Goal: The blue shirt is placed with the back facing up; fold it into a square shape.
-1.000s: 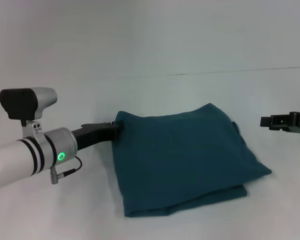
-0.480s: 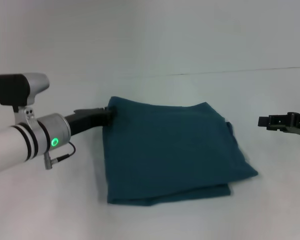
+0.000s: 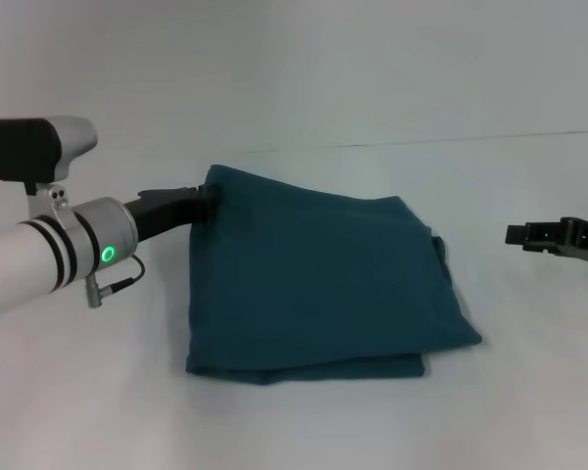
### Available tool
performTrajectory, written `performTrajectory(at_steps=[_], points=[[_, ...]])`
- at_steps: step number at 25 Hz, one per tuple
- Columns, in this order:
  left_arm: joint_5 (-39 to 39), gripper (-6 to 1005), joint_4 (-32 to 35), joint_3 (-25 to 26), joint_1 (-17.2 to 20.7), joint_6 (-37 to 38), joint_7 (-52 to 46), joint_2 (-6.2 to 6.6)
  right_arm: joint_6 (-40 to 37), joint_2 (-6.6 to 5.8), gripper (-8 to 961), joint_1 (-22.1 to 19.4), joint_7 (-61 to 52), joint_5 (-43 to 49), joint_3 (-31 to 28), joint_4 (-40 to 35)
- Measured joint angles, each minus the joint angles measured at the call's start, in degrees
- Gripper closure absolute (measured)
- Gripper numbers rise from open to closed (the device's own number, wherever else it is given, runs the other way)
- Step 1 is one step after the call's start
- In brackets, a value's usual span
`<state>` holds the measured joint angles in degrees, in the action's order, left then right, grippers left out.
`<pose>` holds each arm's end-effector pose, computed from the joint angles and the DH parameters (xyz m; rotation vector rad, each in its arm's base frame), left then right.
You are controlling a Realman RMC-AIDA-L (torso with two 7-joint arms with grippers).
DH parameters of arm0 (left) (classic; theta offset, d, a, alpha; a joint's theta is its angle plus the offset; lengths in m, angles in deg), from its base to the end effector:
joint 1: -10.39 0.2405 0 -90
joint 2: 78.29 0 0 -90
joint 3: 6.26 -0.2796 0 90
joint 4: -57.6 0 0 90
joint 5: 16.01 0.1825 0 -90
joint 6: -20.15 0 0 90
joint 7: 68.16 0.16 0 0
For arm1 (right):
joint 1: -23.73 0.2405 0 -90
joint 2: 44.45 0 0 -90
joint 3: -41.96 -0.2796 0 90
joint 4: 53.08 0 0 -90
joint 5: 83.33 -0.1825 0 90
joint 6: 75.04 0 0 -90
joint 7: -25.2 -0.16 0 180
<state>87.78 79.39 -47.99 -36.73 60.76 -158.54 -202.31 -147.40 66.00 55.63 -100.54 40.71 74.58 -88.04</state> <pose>-0.2229 0.4387 -0.0793 -2.1636 -1.0630 -0.5834 0.3333 0.3724 0.0450 -2.0291 1.6268 0.5724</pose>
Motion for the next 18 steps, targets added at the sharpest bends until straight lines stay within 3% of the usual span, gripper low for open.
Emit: performTrajectory(at_steps=[9,14,18], points=[[-4.0,945,5.0,0.5,5.2,2.2,0.3,-0.20,0.0,0.01,537,0.1,0.5,0.0,0.3,0.0],[-8.0,639,11.3,0.5,10.4,6.8,0.1,-0.25,-0.1,0.01,537,0.1,1.8,-0.2,0.0,-0.1],[-11.8,460,14.5,1.0,15.7,21.2,0.0,-0.33,-2.7,0.16,533,-0.2,7.2,-2.7,-0.2,-0.1]])
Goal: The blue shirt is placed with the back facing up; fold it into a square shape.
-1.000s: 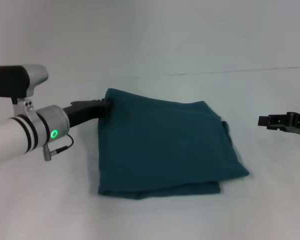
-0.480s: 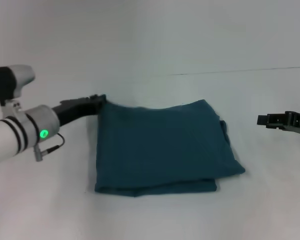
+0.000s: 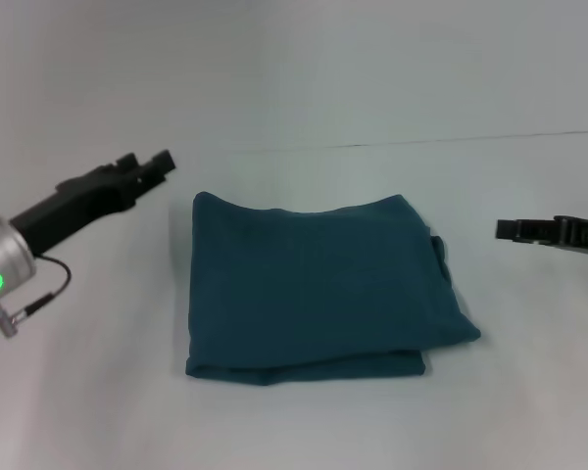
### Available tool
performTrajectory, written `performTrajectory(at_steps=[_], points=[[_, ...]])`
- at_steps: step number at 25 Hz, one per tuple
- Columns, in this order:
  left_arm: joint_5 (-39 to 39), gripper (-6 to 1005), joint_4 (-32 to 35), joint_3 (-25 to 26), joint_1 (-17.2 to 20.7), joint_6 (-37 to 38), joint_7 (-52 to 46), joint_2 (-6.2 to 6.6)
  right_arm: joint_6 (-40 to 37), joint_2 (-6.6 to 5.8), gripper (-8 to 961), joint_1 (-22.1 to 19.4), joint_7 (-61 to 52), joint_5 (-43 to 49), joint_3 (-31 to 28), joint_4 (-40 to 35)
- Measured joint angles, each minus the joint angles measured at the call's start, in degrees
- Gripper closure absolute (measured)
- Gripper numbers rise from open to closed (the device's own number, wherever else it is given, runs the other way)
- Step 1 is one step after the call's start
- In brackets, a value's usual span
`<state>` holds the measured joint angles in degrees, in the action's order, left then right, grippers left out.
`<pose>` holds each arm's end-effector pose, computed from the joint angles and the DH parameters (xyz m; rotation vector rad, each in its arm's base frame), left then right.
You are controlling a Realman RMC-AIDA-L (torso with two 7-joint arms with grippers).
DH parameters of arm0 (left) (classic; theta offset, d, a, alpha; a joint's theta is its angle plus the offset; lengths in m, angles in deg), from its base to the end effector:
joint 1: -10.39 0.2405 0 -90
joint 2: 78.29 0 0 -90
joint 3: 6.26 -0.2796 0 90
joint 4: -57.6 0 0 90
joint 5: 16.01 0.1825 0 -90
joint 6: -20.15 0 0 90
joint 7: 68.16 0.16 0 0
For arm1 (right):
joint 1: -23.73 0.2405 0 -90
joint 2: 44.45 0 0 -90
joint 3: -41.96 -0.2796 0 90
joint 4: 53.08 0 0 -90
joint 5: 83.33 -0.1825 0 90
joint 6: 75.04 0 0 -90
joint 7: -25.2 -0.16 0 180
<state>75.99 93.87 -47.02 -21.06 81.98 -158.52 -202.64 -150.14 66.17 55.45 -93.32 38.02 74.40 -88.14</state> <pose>-0.2491 0.3913 -0.0193 -2.0759 -1.0437 -0.9772 0.3235 0.3704 0.0445 -2.1392 1.4970 0.6062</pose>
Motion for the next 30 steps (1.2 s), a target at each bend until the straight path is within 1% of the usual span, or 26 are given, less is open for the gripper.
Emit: performTrajectory(at_steps=[2,5,7,8,10,13,15,17,18,20,21,22,23,27,30], points=[[-0.5,383,0.8,0.1,2.1,8.8,-0.2,-0.06,-2.6,0.33,529,-0.6,3.7,-2.5,-0.1,0.0],[-0.6,266,1.4,0.2,4.1,17.4,-0.5,-0.07,-6.9,1.19,500,-1.8,10.4,-7.3,-0.4,0.0],[-0.5,223,1.9,0.2,5.3,22.9,-0.5,-0.02,-9.8,1.91,472,-2.8,15.5,-9.8,-0.5,-0.2],[-0.2,202,2.5,0.2,6.0,24.8,-0.4,0.04,-11.2,2.32,458,-3.1,18.3,-10.6,-0.5,-0.3],[0.6,159,3.7,0.2,7.5,27.2,0.0,0.11,-13.9,3.12,365,-3.5,23.6,-11.1,-0.5,-0.4],[2.5,95,5.1,0.4,9.5,29.6,1.3,0.15,-15.7,4.44,225,-3.6,29.2,-11.0,-0.1,-0.4],[4.5,52,5.5,0.9,10.2,31.5,2.6,0.17,-16.0,5.35,174,-3.3,32.1,-10.8,0.2,-0.5],[7.4,50,5.7,1.8,10.4,34.2,4.6,0.26,-15.9,6.11,123,-2.8,34.3,-10.6,1.2,-0.5],[8.6,49,5.8,2.0,10.4,35.1,5.2,0.31,-15.9,6.30,98,-2.6,34.9,-10.5,2.0,-0.5],[12.3,48,6.3,2.3,10.3,37.1,6.3,0.37,-16.1,6.24,47,-1.9,35.0,-10.5,5.1,-0.5],[13.7,47,6.5,2.3,10.2,37.4,6.5,0.37,-16.4,5.79,21,-1.2,34.4,-10.5,8.0,-0.5],[15.1,47,6.7,2.3,10.1,37.6,6.7,0.37,-16.4,5.79,22,-1.2,34.4,-10.5,8.0,-0.5],[16.3,47,6.9,2.3,10.0,37.6,6.8,0.37,-16.4,5.51,22,-1.0,34.0,-10.5,9.3,-0.5],[17.9,48,6.9,2.1,9.8,37.9,6.8,0.36,-17.2,4.77,25,-0.7,32.6,-10.5,12.1,-0.5],[18.8,48,7.0,2.1,9.7,38.0,6.7,0.34,-18.1,4.41,25,-0.8,32.4,-10.4,13.1,-0.5]])
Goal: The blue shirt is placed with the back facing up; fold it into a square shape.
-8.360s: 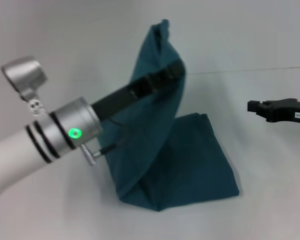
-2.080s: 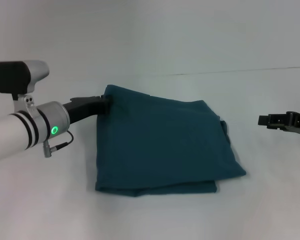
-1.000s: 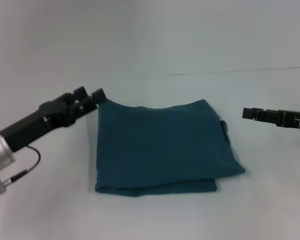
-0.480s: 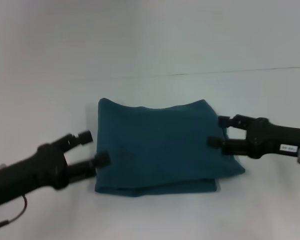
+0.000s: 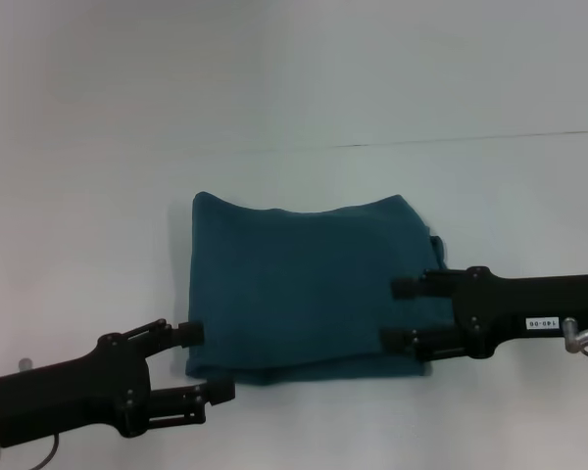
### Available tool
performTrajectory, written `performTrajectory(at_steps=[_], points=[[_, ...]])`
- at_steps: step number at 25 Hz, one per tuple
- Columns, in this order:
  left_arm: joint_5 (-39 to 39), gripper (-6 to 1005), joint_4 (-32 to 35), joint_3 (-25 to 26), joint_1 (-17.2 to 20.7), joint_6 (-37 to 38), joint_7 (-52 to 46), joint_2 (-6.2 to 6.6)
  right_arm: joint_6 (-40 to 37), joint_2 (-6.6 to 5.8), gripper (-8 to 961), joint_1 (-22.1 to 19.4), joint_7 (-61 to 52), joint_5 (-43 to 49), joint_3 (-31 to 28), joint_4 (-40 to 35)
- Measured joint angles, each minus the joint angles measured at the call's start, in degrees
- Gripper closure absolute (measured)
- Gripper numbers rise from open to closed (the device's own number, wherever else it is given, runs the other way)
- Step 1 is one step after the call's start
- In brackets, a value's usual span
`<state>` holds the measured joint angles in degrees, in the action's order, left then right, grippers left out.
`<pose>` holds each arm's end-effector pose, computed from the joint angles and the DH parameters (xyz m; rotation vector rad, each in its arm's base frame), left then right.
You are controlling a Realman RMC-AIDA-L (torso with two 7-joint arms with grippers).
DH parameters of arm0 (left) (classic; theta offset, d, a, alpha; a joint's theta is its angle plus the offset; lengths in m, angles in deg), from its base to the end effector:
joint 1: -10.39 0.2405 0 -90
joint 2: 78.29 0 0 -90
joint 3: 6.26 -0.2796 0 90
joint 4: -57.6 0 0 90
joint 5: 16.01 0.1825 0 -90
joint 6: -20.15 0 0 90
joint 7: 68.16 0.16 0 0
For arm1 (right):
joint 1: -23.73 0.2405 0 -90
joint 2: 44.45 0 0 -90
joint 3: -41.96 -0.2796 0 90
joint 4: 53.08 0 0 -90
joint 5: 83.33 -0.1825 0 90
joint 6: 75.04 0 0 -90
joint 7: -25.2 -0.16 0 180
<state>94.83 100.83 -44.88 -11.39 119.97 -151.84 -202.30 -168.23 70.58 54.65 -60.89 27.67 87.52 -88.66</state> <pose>-0.2528 0.2690 -0.0345 -2.7163 -0.7913 -0.9617 0.2545 0.3195 -0.0136 -2.8237 0.7417 0.7188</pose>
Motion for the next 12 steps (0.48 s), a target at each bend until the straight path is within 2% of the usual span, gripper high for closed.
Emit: performTrajectory(at_steps=[12], points=[[0.4,48,0.2,0.0,-0.3,0.2,-0.1,0.08,-0.1,0.17,26,-0.3,0.0,3.3,0.2,0.0]])
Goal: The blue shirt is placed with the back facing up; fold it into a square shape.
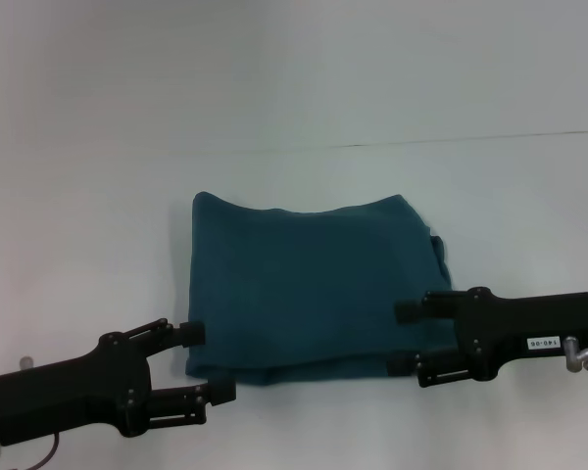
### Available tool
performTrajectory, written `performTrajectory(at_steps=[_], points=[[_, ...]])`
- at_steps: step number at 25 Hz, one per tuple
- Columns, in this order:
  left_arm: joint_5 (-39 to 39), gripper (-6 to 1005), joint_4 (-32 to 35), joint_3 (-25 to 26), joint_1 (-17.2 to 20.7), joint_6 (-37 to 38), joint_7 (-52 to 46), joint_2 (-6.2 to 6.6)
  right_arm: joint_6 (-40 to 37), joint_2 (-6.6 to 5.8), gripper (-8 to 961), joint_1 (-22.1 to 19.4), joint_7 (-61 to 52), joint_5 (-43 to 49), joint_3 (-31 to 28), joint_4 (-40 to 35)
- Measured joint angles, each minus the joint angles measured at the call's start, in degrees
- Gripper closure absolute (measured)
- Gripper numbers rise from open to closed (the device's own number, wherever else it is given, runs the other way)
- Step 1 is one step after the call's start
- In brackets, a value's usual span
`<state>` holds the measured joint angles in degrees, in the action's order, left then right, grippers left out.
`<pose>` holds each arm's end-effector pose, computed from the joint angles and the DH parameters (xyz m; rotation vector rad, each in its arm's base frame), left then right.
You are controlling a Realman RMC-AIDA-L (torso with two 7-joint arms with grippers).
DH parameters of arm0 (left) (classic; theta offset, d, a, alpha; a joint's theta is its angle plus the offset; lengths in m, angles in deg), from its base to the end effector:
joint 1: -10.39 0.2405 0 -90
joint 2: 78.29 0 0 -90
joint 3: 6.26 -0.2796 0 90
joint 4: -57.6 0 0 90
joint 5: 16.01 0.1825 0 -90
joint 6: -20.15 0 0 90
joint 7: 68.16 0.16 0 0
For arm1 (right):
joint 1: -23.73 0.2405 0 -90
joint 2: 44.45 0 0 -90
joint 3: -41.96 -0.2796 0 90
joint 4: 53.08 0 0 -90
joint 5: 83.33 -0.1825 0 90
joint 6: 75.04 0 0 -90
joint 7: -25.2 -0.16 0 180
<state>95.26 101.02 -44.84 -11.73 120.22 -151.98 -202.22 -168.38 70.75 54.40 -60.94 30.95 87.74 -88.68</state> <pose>-0.2518 0.2698 -0.0341 -2.7278 -0.7845 -0.9545 0.2617 0.3128 -0.0193 -2.8626 0.7613 0.6449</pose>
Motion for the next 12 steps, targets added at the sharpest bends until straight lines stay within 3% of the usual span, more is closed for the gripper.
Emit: performTrajectory(at_steps=[12], points=[[0.0,48,0.0,0.1,0.1,0.7,-0.1,0.00,0.0,-0.15,26,0.2,0.0,0.3,-0.1,0.1]])
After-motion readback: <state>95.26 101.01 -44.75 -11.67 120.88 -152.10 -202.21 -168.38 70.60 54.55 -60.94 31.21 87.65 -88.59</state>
